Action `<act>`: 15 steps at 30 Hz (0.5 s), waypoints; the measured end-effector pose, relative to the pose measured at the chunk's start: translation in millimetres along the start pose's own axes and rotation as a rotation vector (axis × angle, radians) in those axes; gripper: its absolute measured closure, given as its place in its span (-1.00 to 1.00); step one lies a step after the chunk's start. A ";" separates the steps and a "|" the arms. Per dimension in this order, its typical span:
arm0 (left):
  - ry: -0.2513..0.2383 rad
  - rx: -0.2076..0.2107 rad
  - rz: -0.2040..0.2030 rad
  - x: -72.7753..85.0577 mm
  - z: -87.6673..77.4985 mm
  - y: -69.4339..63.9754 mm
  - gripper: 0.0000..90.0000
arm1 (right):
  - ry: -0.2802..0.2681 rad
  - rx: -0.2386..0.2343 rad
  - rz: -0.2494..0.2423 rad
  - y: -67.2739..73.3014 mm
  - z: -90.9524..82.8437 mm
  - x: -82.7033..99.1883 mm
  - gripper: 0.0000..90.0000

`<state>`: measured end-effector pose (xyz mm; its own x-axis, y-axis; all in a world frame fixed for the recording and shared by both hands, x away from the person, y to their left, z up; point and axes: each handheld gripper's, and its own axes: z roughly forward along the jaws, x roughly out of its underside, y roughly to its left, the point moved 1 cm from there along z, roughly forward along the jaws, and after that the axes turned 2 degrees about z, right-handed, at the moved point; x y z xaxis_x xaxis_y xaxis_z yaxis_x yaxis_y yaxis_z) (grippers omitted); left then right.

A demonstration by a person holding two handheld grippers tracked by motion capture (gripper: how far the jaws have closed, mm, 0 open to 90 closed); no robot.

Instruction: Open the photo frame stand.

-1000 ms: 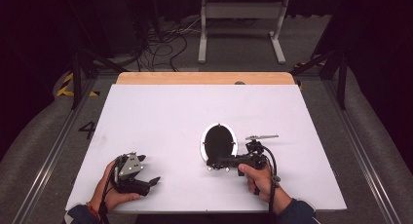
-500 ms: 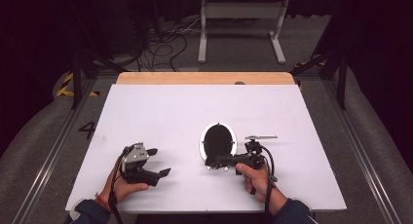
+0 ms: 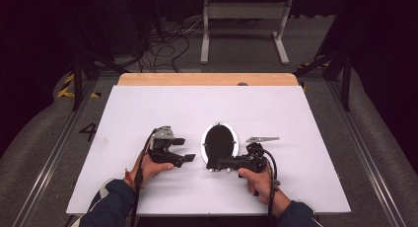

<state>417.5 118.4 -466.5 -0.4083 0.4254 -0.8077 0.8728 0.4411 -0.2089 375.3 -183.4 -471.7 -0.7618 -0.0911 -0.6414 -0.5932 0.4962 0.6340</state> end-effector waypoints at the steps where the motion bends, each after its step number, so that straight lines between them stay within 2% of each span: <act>1: 0.002 0.009 -0.006 -3.2 4.5 2.1 -0.58 | 0.000 -0.002 -0.014 0.0 0.2 -0.1 0.32; 2: 0.002 0.015 -0.012 -4.4 7.1 4.1 -0.59 | 0.002 -0.005 -0.031 0.5 0.3 -0.5 0.32; 3: -0.002 0.023 -0.041 -4.7 9.4 4.9 -0.59 | 0.002 -0.005 -0.040 0.8 0.4 -0.5 0.32; 5: 0.001 0.039 -0.074 -5.5 13.5 7.8 -0.60 | 0.002 -0.004 -0.067 1.3 0.5 -0.6 0.32; 7: 0.008 0.043 -0.083 -6.1 16.5 8.0 -0.61 | 0.003 0.001 -0.094 2.6 0.4 -0.5 0.33; 10: 0.009 0.058 -0.063 -7.5 18.6 8.4 -0.62 | 0.010 0.009 -0.132 5.8 0.0 -0.4 0.33; 11: 0.010 0.057 -0.071 -7.8 18.8 8.1 -0.61 | 0.014 0.011 -0.139 6.7 -0.4 -0.2 0.33; 12: 0.018 0.069 -0.050 -8.5 19.2 10.4 -0.60 | 0.018 0.012 -0.147 7.1 -0.7 -0.1 0.33; 13: 0.017 0.087 -0.076 -9.5 20.7 10.6 -0.61 | 0.019 0.011 -0.160 7.1 -0.9 0.0 0.33; 15: 0.014 0.108 -0.082 -12.2 23.3 12.9 -0.61 | 0.022 0.008 -0.188 8.2 -1.0 0.2 0.33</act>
<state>440.0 100.5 -472.2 -0.4825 0.4030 -0.7777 0.8597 0.3879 -0.3323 370.1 -180.2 -466.1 -0.6435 -0.2017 -0.7384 -0.7233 0.4758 0.5004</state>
